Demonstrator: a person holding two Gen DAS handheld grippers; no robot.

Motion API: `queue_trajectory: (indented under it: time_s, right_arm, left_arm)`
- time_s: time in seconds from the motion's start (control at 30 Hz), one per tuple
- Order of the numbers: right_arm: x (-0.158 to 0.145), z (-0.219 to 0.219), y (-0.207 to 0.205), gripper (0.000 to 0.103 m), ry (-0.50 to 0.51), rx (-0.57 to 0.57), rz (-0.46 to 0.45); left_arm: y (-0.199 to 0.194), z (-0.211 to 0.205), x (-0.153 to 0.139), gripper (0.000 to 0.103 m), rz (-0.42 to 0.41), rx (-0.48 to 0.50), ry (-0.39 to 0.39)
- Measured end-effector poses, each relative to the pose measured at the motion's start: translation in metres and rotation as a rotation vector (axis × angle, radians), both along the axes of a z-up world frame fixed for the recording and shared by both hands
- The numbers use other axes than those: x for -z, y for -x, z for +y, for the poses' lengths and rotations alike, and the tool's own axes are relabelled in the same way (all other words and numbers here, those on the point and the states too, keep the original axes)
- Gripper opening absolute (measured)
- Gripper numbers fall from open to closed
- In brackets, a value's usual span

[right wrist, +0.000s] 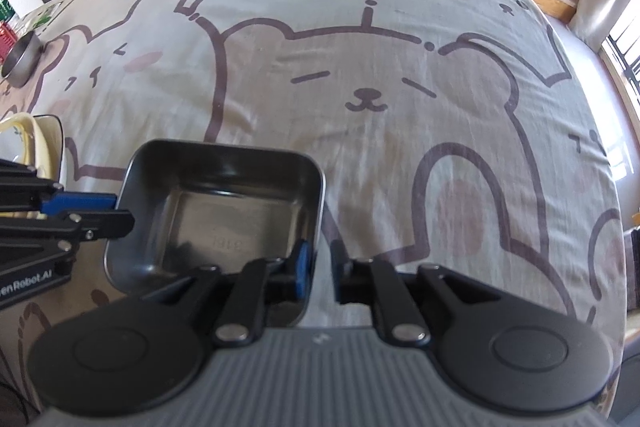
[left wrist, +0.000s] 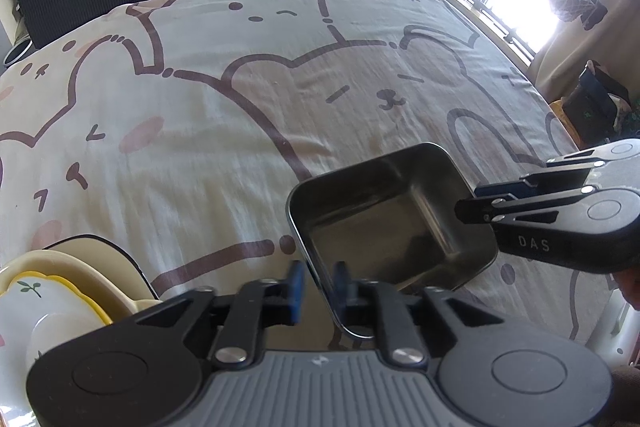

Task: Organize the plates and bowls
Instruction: 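Lower the smaller tray into the larger tray and open both tools, then move both open tools toward the small round steel bowl beside the red can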

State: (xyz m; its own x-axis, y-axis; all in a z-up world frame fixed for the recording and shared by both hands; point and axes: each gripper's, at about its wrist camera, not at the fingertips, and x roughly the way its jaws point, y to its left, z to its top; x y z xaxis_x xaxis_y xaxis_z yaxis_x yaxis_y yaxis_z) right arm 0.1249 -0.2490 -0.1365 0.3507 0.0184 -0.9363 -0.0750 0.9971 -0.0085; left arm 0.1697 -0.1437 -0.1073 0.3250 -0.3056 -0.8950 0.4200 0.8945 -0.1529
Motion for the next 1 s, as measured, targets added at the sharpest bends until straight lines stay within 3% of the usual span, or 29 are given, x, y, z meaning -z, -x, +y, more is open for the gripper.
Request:
queue_trajectory:
  time_s: [0.13, 0.27, 0.37, 0.53, 0.77, 1.0]
  right_arm:
    - [-0.004, -0.002, 0.004, 0.05, 0.004, 0.015, -0.018]
    - [-0.01, -0.005, 0.008, 0.063, 0.002, 0.02, -0.041]
    - [-0.019, -0.008, 0.013, 0.071, 0.008, 0.029, -0.072]
    - [-0.044, -0.019, 0.024, 0.103, 0.032, 0.085, -0.168]
    - [-0.075, -0.023, 0.028, 0.103, -0.026, 0.159, -0.329]
    - [-0.097, 0.019, 0.009, 0.103, -0.095, 0.159, -0.498]
  left_arm:
    - [0.002, 0.0, -0.003, 0.039, -0.009, 0.002, -0.008]
    - [0.003, 0.002, -0.011, 0.053, -0.032, -0.001, 0.004]
    - [0.005, 0.005, -0.022, 0.072, -0.07, -0.012, 0.013]
    - [0.009, 0.018, -0.047, 0.099, -0.159, -0.016, 0.034]
    - [0.011, 0.065, -0.093, 0.103, -0.357, -0.097, 0.058]
    - [-0.004, 0.149, -0.116, 0.103, -0.468, -0.302, 0.053]
